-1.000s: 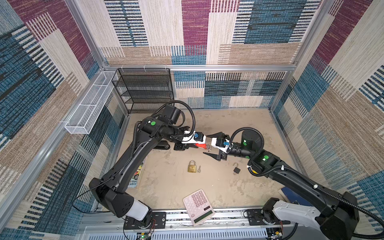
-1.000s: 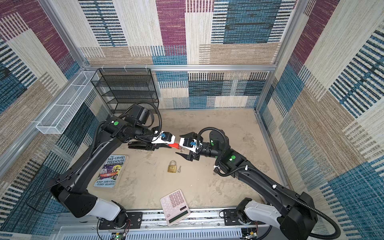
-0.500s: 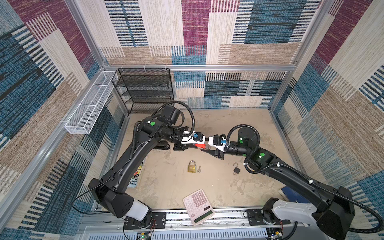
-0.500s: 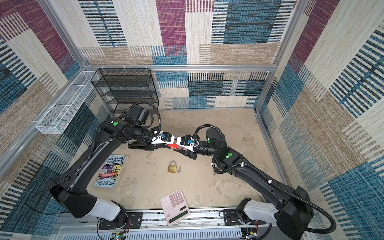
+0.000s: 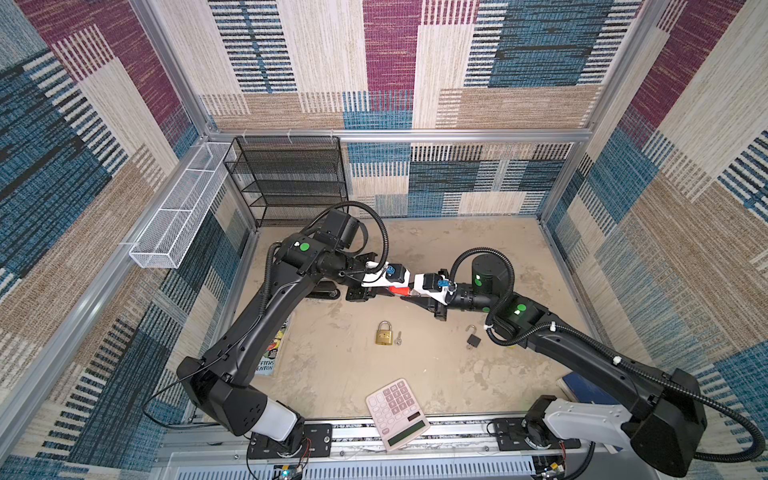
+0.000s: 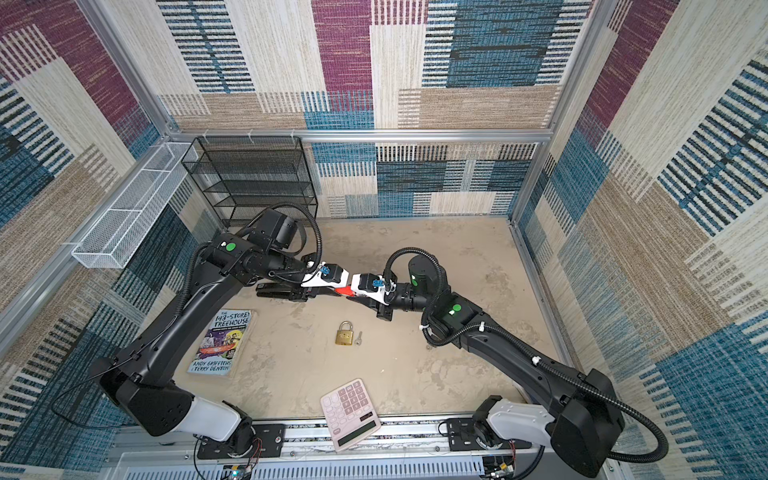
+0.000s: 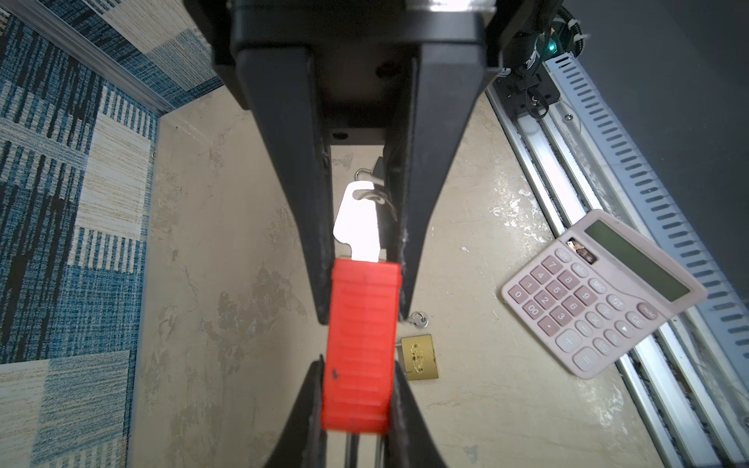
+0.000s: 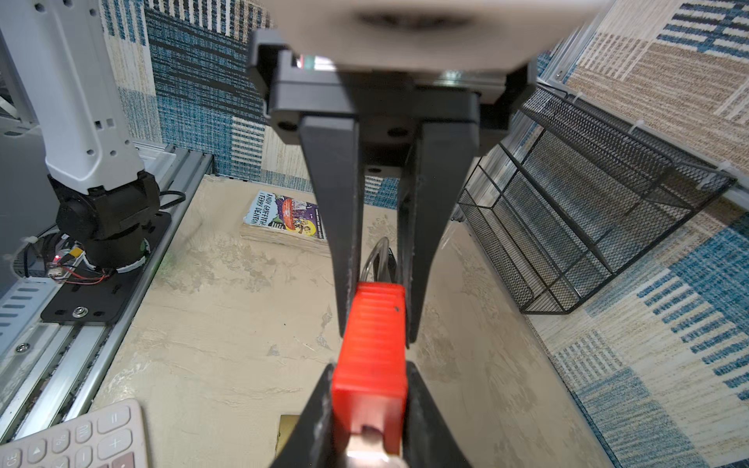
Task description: Lock with the key
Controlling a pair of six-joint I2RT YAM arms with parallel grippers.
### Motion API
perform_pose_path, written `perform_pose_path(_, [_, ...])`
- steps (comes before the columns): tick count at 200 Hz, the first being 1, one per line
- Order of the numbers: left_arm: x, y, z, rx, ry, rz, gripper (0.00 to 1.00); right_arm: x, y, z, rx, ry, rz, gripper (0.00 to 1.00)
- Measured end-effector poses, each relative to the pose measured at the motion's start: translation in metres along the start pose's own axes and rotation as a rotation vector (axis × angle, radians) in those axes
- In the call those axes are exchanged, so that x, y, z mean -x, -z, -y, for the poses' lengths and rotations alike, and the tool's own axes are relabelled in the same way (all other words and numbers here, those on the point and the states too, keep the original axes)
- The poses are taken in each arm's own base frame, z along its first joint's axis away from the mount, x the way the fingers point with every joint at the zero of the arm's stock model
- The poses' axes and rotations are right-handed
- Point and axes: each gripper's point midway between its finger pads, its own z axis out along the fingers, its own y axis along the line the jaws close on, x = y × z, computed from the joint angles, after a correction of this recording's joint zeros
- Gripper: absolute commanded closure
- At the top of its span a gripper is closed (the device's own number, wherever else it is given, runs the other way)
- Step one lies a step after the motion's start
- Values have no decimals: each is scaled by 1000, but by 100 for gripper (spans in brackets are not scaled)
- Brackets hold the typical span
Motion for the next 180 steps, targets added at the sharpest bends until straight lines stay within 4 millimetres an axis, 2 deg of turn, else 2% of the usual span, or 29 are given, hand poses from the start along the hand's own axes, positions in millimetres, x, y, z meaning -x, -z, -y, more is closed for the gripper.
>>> perform_pose_path(5, [0,0,0,0,2,0,99,0,0,0,1,0,0,82])
perform_pose_path(16, [0,0,0,1,3,-1,90,0,0,0,2,-2,1,86])
perform_pose_path(32, [-1,0,0,-1,5,-2,74,0,0,-1,6,-6,2,88])
perform_pose_path(49, [0,0,0,-1,6,0,62,1,0,-1,6,-22,5,89])
perform_pose_path(75, [1,5,-1,12,7,14,53,-1,3,-4,1,-43,12,90])
perform_pose_path(122, [7,33,-9,100,42,114,52,-3,18,7,-46,-94,58,90])
perform_pose_path(152, [8,53,-11,148,91,192,57,3,38,24,-88,-150,127,91])
perform_pose_path(180, [8,58,-9,164,113,227,66,18,45,24,-51,-173,193,91])
